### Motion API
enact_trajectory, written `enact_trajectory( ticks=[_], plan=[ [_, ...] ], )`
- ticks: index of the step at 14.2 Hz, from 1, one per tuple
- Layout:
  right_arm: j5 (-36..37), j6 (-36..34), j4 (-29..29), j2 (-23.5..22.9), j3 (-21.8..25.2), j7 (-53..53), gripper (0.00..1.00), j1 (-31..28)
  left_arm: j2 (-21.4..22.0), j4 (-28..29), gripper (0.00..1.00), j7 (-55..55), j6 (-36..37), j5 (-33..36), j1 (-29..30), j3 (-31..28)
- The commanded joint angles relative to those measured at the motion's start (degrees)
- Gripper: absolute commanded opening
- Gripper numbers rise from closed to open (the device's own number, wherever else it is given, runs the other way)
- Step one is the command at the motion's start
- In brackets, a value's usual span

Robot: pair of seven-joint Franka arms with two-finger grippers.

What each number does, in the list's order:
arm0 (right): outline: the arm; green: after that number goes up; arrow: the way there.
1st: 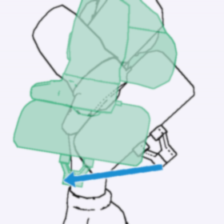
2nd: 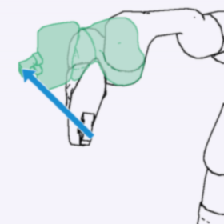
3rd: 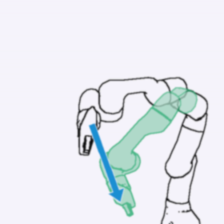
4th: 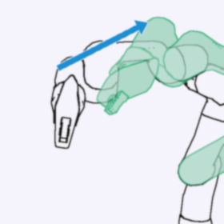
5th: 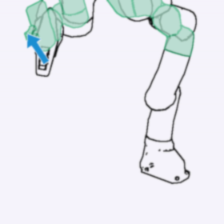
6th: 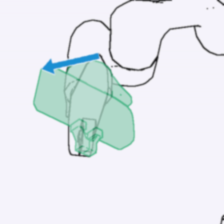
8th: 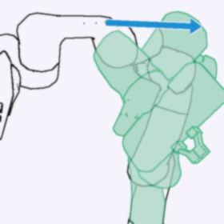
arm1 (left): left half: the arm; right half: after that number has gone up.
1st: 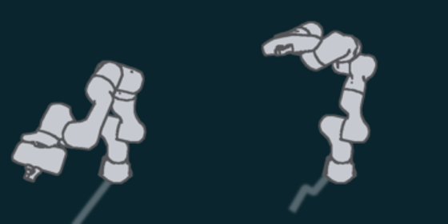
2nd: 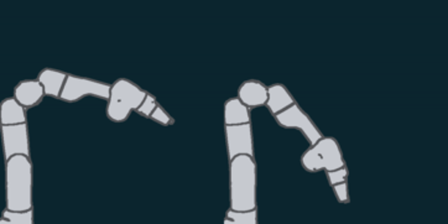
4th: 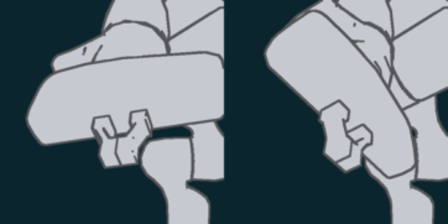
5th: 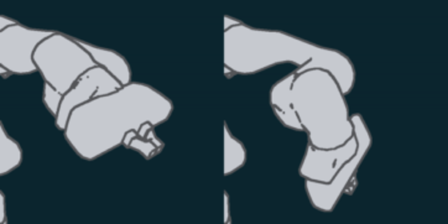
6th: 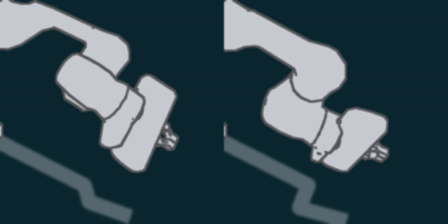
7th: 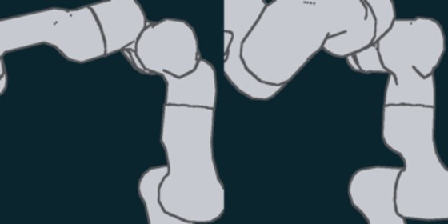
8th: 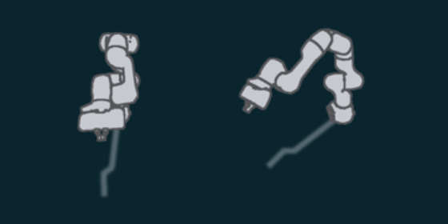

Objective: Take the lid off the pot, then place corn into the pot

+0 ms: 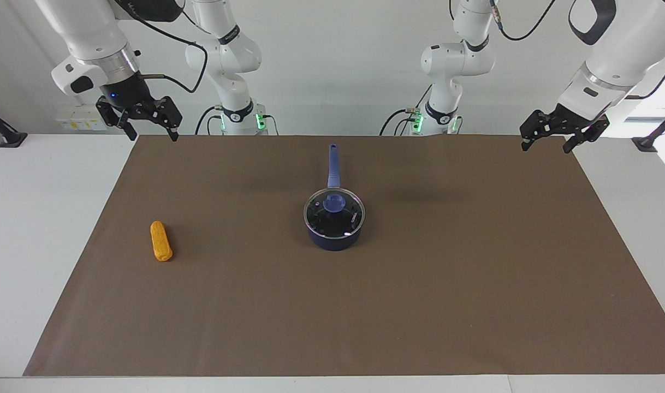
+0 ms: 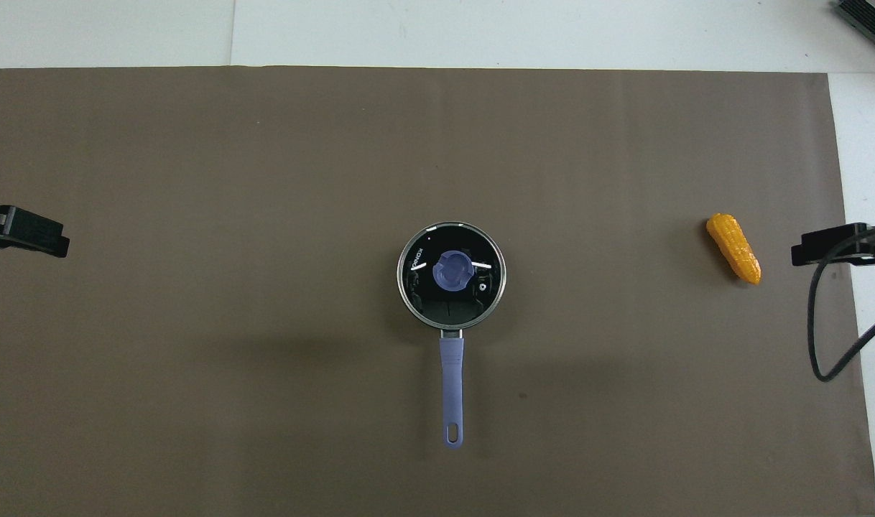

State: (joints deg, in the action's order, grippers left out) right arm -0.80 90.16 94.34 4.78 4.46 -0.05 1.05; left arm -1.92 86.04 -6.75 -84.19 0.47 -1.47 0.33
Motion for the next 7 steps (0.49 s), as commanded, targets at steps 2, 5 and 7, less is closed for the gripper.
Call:
enact_trajectory(
  ticks=[2,5,7],
  plan=[
    [-0.5,-1.0,0.9,1.3,-0.1,0.8,1.0,-0.5,1.6,1.6,1.0,0.1,-0.3,0.0,-4.6,-0.5],
    [0.4,-0.8,0.7,1.0,-0.1,0.9,1.0,-0.5,1.7,1.8,1.0,2.7,-0.8,0.0,-7.3,-0.2],
    [0.4,-0.9,0.3,0.9,-0.1,0.8,1.0,-0.6,1.8,2.1,1.0,7.0,-0.8,-0.1,-10.0,-0.2]
  ],
)
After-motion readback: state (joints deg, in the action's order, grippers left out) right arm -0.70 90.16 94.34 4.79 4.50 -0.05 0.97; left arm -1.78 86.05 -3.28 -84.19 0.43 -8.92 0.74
